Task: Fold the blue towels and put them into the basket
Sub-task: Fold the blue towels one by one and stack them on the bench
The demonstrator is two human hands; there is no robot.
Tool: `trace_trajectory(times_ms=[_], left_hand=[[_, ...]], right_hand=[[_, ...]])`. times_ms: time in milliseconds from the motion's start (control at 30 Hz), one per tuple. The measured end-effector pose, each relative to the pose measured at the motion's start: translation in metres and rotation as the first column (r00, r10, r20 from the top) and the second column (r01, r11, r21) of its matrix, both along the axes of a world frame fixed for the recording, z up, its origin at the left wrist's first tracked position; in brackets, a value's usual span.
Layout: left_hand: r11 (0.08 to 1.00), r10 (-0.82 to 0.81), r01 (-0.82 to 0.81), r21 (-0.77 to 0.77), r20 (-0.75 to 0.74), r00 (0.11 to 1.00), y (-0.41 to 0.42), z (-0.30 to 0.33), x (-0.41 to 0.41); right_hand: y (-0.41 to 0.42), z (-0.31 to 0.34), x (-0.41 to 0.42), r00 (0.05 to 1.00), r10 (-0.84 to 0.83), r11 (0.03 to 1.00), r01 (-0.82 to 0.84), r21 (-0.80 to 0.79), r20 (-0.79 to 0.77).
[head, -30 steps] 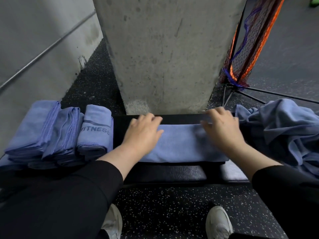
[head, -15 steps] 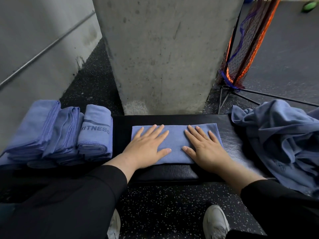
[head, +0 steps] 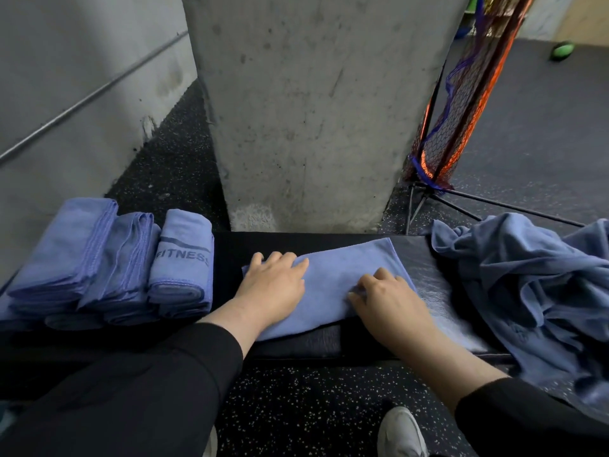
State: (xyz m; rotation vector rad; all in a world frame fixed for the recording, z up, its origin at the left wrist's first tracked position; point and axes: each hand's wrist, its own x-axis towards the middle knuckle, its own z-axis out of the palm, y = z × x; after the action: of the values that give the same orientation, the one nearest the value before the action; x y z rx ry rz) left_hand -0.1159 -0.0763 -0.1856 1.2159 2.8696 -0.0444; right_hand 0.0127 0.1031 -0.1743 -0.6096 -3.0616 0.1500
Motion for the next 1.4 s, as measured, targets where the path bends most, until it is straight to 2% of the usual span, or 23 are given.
trace_trajectory(times_ms=[67,133,333,400,467,533,600,633,733,833,933,1000,1100,1233,1333,1400], left_hand=[[1.0,0.018,-0.017,0.008,-0.043,0.999,-0.009,0.0,0.003],[1.0,0.021,-0.02,0.012,-0.067,0.998,-0.018,0.0,0.007],[0.992,-0.095,0.099,0.073,-0.057,0.994,-0.049,-0.003,0.025],[0.987,-0.097,0.104,0.121,-0.066,0.993,-0.056,-0.002,0.026],[0.982,-0.128,0.128,0.138,-0.01,0.992,-0.062,0.0,0.025],[0.98,-0.178,0.167,0.107,0.105,0.978,-0.068,-0.002,0.023],[0.981,-0.19,0.182,0.069,0.157,0.969,-0.07,-0.004,0.021],[0.981,-0.189,0.181,0.067,0.167,0.968,-0.071,-0.004,0.02],[0.982,-0.183,0.171,0.081,0.174,0.968,-0.072,-0.004,0.018],[0.98,-0.182,0.167,0.106,0.16,0.97,-0.075,-0.007,0.017],[0.947,-0.279,0.256,0.193,0.106,0.954,-0.079,-0.01,0.021],[0.932,-0.332,0.304,0.197,0.128,0.934,-0.079,-0.005,0.028],[0.939,-0.325,0.299,0.169,0.16,0.932,-0.079,0.002,0.036],[0.94,-0.327,0.302,0.161,0.159,0.932,-0.077,0.003,0.041],[0.936,-0.254,0.187,0.299,0.202,0.946,-0.067,0.0,0.038],[0.896,-0.21,0.068,0.439,0.284,0.936,-0.062,0.003,0.034]], right_hand=[[-0.004,0.002,-0.012,1.0,-0.01,1.0,0.01,0.029,0.028],[-0.006,-0.001,-0.026,0.999,0.007,1.0,-0.006,-0.009,0.042],[0.026,-0.015,-0.072,0.953,0.3,0.925,-0.299,-0.234,-0.036],[0.039,-0.016,-0.08,0.952,0.305,0.927,-0.292,-0.234,0.018],[0.04,-0.018,-0.081,0.959,0.281,0.943,-0.269,-0.194,0.037],[0.033,-0.02,-0.074,0.948,0.296,0.939,-0.311,-0.146,-0.114],[0.025,-0.02,-0.058,0.863,0.39,0.9,-0.431,-0.067,-0.32],[0.022,-0.021,-0.048,0.81,0.455,0.865,-0.501,-0.032,-0.37],[0.016,-0.027,-0.014,0.721,0.617,0.754,-0.656,-0.024,-0.316],[0.021,-0.036,0.021,0.721,0.653,0.737,-0.676,-0.024,-0.233],[0.026,-0.039,0.045,0.681,0.718,0.689,-0.724,0.011,-0.148],[0.022,-0.041,0.051,0.695,0.706,0.704,-0.71,0.022,-0.136],[0.006,-0.041,0.051,0.748,0.62,0.771,-0.637,0.006,-0.235],[-0.007,-0.026,0.041,0.812,0.451,0.841,-0.525,-0.126,-0.37],[-0.005,-0.01,0.036,0.888,0.264,0.849,-0.399,-0.346,-0.376],[-0.003,-0.002,0.035,0.918,0.188,0.836,-0.336,-0.433,-0.35]])
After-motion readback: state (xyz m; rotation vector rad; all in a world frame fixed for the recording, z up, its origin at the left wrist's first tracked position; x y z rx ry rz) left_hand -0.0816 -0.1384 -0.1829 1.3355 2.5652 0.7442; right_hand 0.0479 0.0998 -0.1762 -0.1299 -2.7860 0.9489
